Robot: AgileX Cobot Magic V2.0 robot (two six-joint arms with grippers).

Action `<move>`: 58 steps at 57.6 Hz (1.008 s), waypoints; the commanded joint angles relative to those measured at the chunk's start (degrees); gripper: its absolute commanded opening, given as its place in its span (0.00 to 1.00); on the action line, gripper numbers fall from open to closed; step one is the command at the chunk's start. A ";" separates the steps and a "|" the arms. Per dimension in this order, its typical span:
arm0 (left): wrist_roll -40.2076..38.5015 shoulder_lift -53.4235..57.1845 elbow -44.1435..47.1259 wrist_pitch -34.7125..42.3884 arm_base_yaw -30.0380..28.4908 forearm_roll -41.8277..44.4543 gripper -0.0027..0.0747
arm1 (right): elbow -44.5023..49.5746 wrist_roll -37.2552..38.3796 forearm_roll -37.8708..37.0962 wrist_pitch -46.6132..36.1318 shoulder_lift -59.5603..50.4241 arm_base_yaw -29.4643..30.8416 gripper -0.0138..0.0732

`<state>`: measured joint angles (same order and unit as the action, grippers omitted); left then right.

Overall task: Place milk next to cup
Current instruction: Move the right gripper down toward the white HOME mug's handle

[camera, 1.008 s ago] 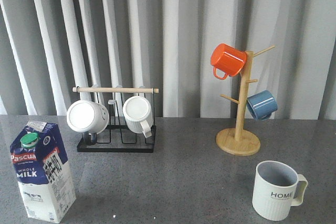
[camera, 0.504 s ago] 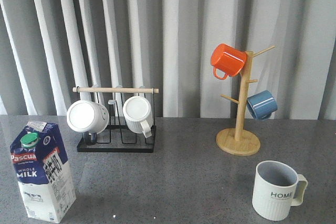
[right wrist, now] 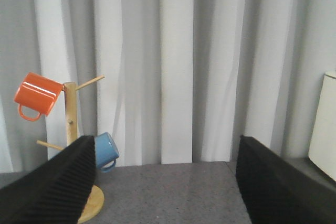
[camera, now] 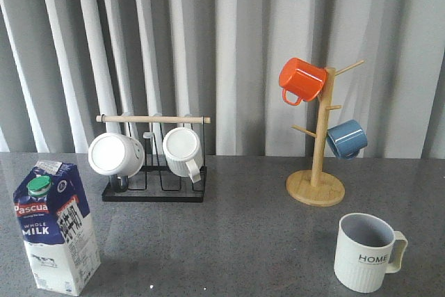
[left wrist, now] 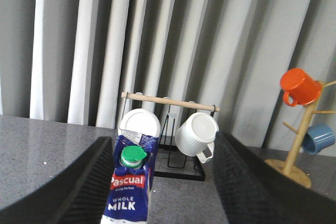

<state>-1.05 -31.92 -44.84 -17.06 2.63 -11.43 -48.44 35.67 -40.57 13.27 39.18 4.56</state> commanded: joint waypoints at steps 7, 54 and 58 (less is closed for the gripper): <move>1.86 -10.04 -9.05 4.48 -0.07 0.73 0.57 | -6.62 -10.46 4.18 2.61 8.47 -3.97 0.76; 1.86 -11.43 -9.65 3.97 -0.07 0.61 0.57 | -7.22 -16.89 9.85 12.95 12.81 -8.36 0.76; 1.86 -11.43 -9.65 3.97 -0.07 0.61 0.57 | -7.22 -16.89 10.04 13.06 12.81 -8.36 0.76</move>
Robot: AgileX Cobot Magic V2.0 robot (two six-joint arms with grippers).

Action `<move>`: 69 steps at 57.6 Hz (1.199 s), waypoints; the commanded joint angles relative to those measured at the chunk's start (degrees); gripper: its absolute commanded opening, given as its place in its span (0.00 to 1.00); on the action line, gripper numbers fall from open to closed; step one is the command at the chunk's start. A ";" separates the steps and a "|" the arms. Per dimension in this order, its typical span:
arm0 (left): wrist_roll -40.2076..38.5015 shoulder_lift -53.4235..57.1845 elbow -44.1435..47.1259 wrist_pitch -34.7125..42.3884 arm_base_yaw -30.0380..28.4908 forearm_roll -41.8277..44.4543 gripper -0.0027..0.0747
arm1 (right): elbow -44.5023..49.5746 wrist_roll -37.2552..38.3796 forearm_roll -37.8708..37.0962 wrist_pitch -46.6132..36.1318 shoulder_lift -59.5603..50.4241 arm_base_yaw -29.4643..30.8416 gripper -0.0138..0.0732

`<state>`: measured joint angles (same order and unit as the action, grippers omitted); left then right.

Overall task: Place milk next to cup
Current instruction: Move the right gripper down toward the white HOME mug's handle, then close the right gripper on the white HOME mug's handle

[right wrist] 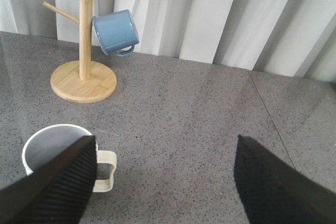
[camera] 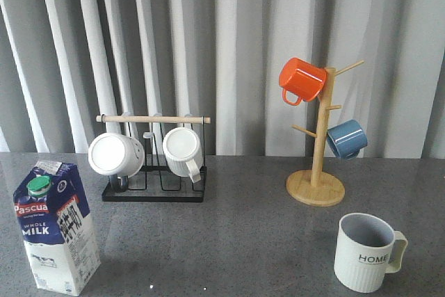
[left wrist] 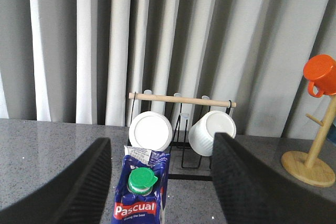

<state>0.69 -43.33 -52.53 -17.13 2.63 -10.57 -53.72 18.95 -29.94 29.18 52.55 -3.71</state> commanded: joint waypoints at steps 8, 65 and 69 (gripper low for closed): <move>0.12 -0.03 -1.96 4.09 -0.07 -0.24 0.57 | -1.34 -0.60 1.96 -3.37 0.63 -0.02 0.76; 0.12 -0.03 -1.96 4.03 -0.07 -0.24 0.57 | 19.58 -2.53 -0.61 -40.03 22.16 8.67 0.76; 0.12 -0.03 -1.96 4.03 -0.07 -0.24 0.57 | 19.53 -3.96 0.10 -41.15 23.24 9.29 0.76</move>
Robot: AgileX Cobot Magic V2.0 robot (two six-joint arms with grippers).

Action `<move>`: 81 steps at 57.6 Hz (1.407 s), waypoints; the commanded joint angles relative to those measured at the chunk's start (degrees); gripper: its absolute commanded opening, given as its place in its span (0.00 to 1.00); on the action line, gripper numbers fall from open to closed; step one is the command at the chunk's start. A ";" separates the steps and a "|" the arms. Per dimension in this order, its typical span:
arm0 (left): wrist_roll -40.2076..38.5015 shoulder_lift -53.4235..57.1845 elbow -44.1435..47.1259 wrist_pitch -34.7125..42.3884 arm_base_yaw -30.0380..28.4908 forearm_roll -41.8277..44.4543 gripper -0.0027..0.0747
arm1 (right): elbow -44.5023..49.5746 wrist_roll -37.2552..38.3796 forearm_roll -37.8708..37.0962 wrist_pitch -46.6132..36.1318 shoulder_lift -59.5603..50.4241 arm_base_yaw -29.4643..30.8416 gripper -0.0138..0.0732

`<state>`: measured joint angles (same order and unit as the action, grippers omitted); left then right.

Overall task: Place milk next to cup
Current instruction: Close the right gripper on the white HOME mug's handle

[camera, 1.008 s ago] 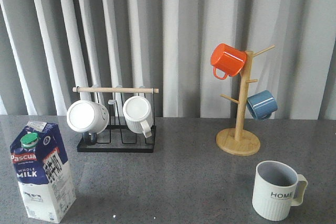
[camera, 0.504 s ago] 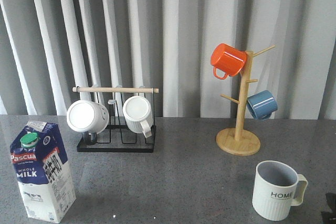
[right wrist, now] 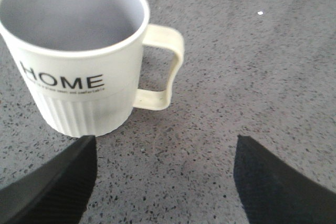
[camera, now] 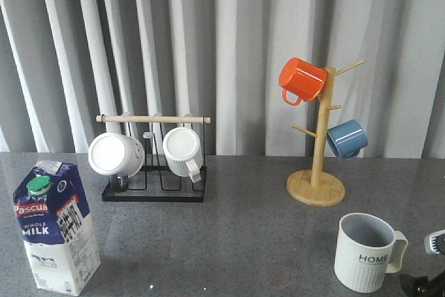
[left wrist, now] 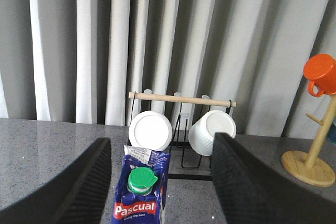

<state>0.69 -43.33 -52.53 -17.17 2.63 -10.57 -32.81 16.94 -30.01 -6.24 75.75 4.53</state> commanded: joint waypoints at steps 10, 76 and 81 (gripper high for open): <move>0.12 -0.03 -1.96 4.07 -0.07 -0.24 0.57 | -1.38 -1.57 0.18 -10.13 1.19 4.19 0.76; 0.12 -0.03 -1.96 4.07 -0.07 -0.24 0.57 | -9.70 0.84 -0.31 -17.86 13.32 4.24 0.74; 0.12 -0.03 -1.96 4.07 -0.07 -0.24 0.57 | -12.11 2.13 -2.71 -17.95 16.23 4.24 0.73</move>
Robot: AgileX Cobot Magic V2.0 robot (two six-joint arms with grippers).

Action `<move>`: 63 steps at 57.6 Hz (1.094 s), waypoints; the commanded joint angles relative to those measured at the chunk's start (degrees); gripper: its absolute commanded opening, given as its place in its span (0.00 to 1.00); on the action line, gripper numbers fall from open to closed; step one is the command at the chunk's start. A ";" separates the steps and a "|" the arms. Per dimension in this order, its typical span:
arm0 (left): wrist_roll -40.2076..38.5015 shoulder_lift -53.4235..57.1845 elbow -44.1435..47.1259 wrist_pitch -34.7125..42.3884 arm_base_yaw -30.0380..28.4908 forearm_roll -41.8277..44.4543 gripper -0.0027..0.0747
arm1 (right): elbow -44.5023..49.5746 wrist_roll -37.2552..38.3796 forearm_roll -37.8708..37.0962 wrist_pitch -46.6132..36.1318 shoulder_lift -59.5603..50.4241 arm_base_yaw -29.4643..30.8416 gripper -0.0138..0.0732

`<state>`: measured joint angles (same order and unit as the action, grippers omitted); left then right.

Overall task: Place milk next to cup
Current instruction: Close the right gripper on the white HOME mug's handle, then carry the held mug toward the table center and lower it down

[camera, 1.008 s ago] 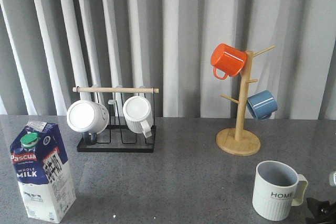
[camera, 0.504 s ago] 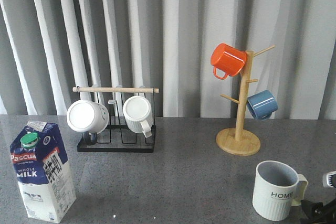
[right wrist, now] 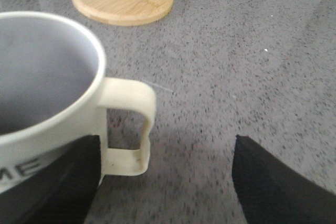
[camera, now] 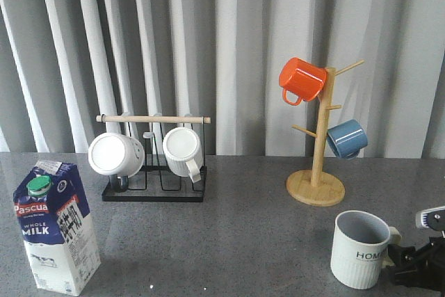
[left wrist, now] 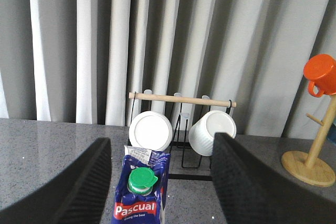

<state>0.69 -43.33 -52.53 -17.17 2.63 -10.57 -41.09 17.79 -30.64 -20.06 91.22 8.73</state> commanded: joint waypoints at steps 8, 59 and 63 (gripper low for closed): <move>0.12 -0.03 -1.96 4.07 -0.07 -0.24 0.57 | -5.81 1.21 -6.29 -6.33 3.96 0.04 0.51; 0.12 -0.03 -1.96 4.07 -0.07 -0.24 0.57 | -5.14 27.88 -22.79 -9.47 -9.86 0.04 0.15; 0.12 -0.03 -1.96 4.07 -0.07 -0.24 0.57 | -6.15 36.35 -30.67 -11.39 -11.06 -0.99 0.15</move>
<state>0.69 -43.33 -52.53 -17.17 2.63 -10.57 -44.69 43.54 -52.57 -24.85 83.74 8.73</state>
